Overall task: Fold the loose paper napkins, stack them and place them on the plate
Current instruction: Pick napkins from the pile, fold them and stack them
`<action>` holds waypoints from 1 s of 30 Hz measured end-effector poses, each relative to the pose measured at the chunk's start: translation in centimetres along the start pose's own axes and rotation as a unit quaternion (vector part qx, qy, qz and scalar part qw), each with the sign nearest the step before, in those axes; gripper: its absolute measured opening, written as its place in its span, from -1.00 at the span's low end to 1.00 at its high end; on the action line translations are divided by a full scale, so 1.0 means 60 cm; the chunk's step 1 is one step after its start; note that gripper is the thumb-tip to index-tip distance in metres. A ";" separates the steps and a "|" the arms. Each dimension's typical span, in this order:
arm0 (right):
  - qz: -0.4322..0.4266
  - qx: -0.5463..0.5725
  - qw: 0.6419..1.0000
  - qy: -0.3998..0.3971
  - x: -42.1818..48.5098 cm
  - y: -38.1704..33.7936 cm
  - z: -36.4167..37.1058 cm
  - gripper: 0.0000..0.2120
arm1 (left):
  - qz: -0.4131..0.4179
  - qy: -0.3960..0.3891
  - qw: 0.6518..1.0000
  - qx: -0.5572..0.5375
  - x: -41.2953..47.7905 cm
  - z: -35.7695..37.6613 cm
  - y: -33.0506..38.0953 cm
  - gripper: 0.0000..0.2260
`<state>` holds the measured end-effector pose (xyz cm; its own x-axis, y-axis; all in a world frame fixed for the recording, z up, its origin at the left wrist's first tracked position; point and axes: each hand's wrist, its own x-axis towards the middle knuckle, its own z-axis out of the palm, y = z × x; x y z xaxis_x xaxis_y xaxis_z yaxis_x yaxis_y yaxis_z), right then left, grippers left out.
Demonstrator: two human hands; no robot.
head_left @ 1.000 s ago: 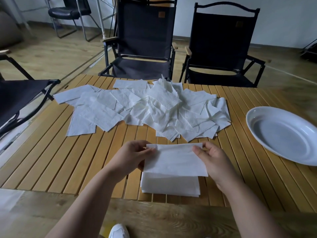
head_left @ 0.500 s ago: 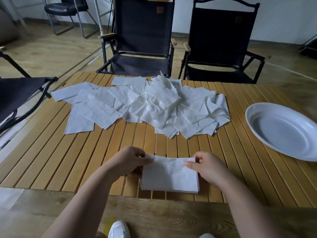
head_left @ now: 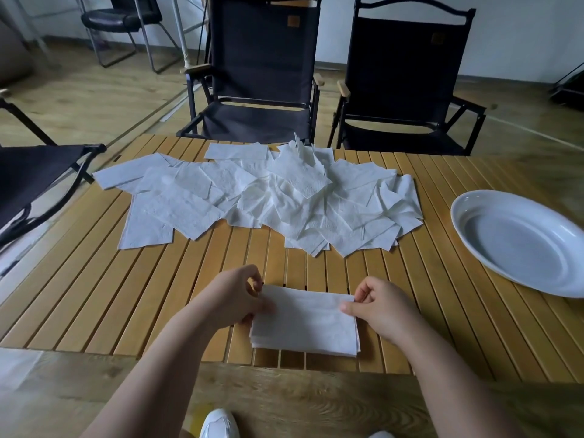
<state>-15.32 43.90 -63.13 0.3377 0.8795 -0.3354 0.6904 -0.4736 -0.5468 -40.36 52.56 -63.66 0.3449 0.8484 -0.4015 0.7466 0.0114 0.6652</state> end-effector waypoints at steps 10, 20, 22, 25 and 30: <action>-0.001 -0.004 1.000 0.012 0.007 0.002 0.003 -0.77 | 0.011 -0.006 0.999 0.049 0.001 0.004 0.003 -0.79; -0.006 0.145 0.978 0.149 0.062 0.025 -0.074 -0.79 | 0.098 0.120 0.985 0.080 0.068 -0.015 0.077 -0.77; -0.011 0.135 0.977 0.163 0.085 0.032 -0.083 -0.78 | 0.125 0.118 0.982 0.081 0.092 -0.001 0.096 -0.74; -0.017 0.112 0.978 0.174 0.125 0.044 -0.087 -0.73 | 0.141 0.124 0.980 0.067 0.122 0.029 0.117 -0.69; -0.054 0.039 0.981 0.183 0.179 0.053 -0.080 -0.70 | 0.158 0.133 0.976 0.062 0.162 0.080 0.141 -0.78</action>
<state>-6.43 52.08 -64.80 0.4825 0.8757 0.0179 0.6885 -0.3665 -0.6258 -27.98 58.37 -64.97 0.4212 0.9070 0.0000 0.6959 -0.3232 0.6413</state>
